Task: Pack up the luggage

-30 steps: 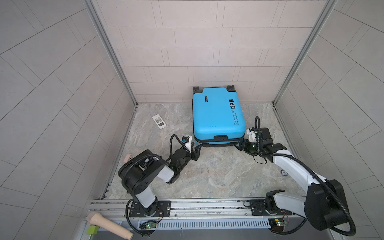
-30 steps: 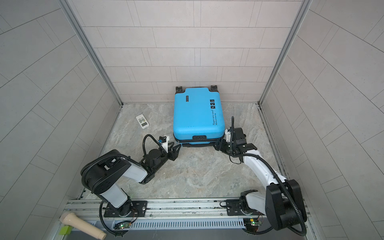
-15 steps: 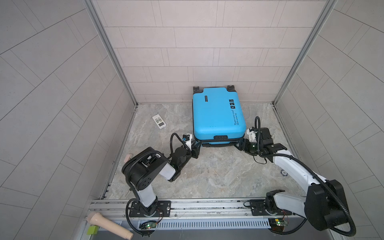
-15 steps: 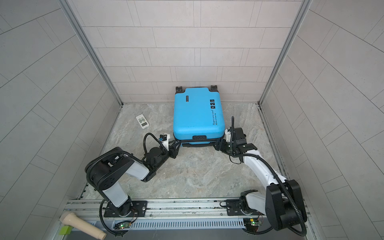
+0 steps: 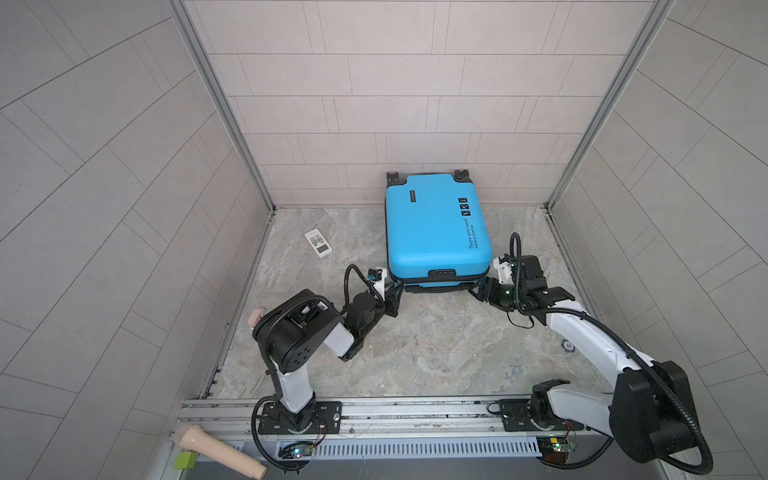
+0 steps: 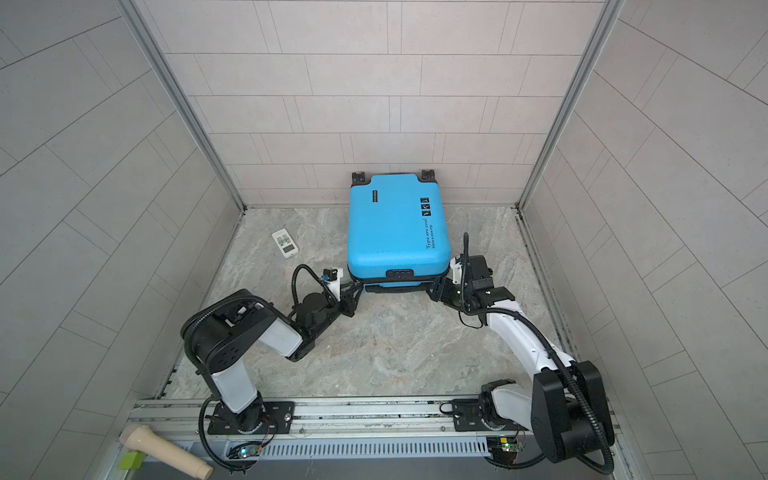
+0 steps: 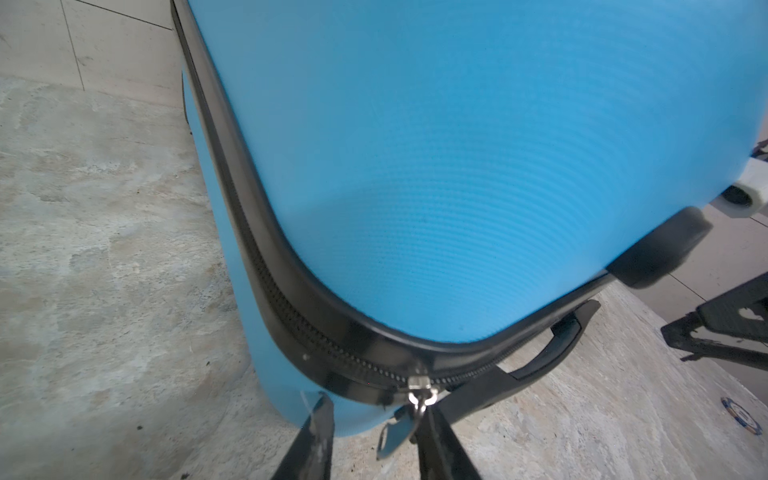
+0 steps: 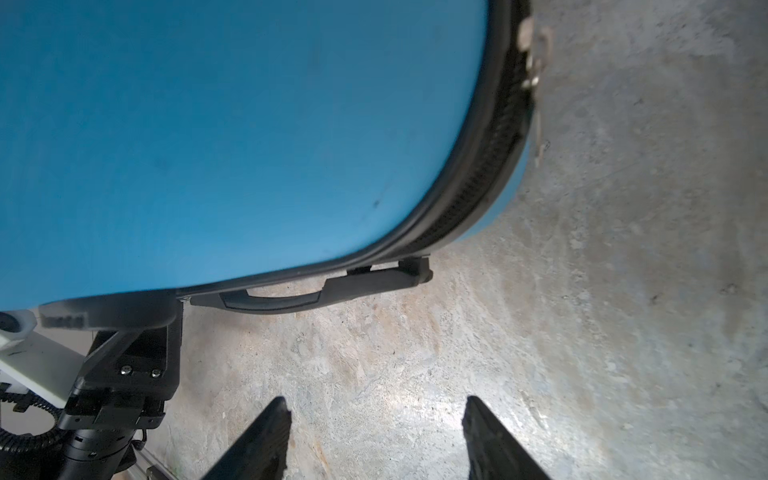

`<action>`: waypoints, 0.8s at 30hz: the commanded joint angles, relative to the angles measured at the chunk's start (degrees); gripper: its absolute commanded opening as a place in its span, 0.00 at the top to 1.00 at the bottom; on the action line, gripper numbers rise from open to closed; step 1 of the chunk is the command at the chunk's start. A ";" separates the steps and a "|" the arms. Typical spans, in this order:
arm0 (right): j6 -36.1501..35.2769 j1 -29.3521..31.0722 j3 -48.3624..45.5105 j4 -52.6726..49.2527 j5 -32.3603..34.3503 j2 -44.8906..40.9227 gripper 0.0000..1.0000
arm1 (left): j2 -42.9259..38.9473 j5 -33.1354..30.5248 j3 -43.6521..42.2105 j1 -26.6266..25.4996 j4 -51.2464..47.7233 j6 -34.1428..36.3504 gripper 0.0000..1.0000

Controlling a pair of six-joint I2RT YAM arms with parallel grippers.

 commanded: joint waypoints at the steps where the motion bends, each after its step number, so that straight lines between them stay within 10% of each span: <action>1: 0.14 -0.22 0.45 -1.05 -0.50 -1.39 0.32 | 0.47 0.64 2.91 0.42 1.86 0.17 0.68; 24: 0.18 -0.70 -0.59 -0.66 0.75 -1.66 0.32 | -1.07 3.80 3.66 0.39 1.92 -0.39 1.00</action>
